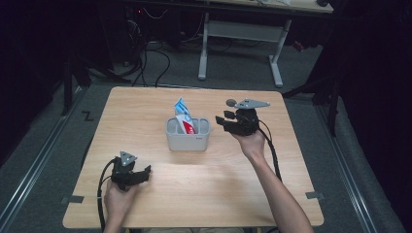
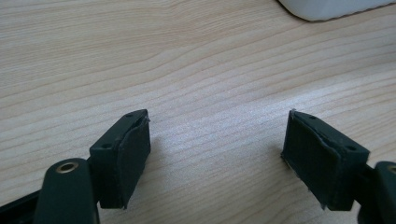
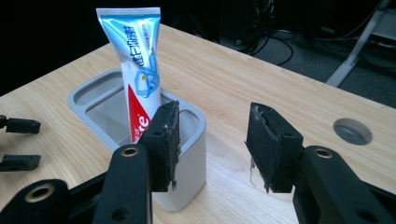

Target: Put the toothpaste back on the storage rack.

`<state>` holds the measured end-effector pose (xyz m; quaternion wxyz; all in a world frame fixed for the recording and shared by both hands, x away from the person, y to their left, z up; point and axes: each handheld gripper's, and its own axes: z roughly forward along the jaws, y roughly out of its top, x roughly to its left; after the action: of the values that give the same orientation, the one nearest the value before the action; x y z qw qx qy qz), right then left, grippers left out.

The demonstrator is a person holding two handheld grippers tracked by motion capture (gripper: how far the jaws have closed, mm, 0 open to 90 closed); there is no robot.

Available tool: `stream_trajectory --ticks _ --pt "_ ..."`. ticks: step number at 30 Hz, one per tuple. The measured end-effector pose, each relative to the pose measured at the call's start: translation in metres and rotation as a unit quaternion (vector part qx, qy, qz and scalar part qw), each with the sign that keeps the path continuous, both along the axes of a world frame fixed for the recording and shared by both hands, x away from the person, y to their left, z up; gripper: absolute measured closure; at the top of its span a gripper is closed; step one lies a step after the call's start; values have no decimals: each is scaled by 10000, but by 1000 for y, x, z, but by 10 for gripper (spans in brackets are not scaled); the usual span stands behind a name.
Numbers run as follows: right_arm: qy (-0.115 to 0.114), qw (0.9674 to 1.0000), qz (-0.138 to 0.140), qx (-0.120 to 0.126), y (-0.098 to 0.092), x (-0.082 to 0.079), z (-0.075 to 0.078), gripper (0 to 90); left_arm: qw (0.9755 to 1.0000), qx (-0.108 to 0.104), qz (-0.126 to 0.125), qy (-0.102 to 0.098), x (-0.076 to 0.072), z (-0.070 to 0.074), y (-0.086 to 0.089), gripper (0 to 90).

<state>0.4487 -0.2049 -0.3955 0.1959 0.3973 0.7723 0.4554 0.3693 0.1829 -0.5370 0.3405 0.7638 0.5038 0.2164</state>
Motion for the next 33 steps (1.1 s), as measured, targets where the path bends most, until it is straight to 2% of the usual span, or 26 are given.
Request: stream_trajectory --ticks 14,17,29,33 --pt "-155 9998 -64 65 -22 -16 11 529 10000 -1 -1 -1 0 0 0 233" --pt "-65 9997 -81 229 -29 -23 14 525 10000 -2 0 -1 0 0 0 233" --pt "-38 9993 -181 327 -52 -39 15 523 10000 -1 0 0 0 0 0 233" --pt "-40 9985 -261 474 -65 -47 15 524 10000 0 0 -1 0 0 0 233"
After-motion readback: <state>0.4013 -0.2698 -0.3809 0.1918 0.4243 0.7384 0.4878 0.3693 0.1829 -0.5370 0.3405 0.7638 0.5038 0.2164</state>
